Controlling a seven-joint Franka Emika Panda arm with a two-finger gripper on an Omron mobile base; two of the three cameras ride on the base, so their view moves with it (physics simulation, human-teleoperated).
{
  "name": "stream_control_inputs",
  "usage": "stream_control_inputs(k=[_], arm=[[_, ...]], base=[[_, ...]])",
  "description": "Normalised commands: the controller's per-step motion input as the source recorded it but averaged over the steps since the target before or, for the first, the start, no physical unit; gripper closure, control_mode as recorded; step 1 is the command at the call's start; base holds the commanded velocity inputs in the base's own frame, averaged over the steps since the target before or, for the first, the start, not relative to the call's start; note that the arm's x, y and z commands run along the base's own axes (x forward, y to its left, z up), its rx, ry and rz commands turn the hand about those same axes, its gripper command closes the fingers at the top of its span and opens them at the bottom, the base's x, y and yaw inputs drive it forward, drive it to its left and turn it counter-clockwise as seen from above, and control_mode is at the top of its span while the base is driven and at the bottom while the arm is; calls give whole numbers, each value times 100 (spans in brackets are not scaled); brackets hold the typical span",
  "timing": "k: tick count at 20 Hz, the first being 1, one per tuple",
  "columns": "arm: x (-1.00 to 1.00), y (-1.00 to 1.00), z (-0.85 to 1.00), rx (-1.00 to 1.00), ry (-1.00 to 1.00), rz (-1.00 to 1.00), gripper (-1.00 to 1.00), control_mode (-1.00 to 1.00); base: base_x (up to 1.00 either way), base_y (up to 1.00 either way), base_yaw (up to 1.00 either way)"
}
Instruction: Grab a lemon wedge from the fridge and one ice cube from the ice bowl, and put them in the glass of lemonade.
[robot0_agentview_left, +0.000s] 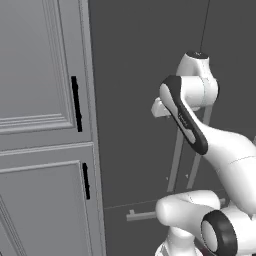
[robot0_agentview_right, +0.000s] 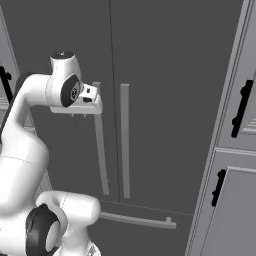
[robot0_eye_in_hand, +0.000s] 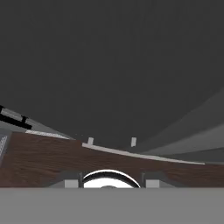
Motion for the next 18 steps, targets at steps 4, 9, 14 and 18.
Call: stream_control_inputs(k=[4,9,14,18], arm=[[-78,-8,-14,8,-12,-3,-100,-100],[-100,0,-12,4,-16,-6,-100,-100],[-69,1,0,0,0,-3,-100,-100],[-4,0,0,0,0,-1,-100,100]], base=[[0,0,0],[0,0,0],[0,0,0],[-31,-2,-2]])
